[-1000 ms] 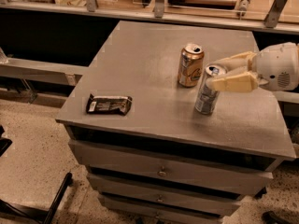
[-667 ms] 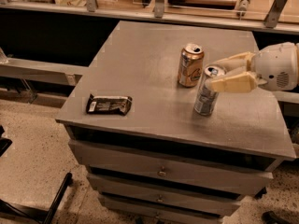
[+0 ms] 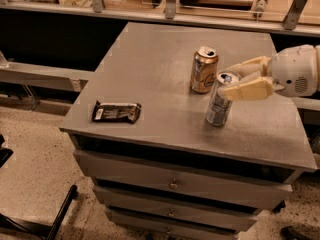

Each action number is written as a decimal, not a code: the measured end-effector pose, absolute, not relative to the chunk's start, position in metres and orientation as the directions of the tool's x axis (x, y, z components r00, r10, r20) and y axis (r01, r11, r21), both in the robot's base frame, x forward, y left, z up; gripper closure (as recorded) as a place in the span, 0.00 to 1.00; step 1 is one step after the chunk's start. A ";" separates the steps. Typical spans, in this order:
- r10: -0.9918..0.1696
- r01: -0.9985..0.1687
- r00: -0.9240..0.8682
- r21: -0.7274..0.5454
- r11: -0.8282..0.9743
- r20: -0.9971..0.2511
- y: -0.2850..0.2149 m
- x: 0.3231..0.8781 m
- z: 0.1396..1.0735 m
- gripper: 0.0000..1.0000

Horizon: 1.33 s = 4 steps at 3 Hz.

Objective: Move redbull can near rxbar chocolate

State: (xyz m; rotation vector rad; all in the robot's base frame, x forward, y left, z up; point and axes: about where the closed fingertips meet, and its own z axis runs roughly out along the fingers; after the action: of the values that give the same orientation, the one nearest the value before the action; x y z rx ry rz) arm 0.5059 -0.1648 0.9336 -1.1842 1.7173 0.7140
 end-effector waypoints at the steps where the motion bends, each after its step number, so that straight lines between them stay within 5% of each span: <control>1: -0.407 -0.925 -0.100 -0.066 0.375 -0.908 -0.157 0.511 0.939 1.00; 4: -0.419 -0.931 -0.018 -0.138 0.338 -0.908 -0.121 0.523 0.963 1.00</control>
Offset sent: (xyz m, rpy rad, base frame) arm 0.0229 0.0367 0.0339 -0.0247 -0.1326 0.0284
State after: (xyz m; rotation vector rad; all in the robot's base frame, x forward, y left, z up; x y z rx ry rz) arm 0.5232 -0.1205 0.9627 -1.2438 1.6144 0.6490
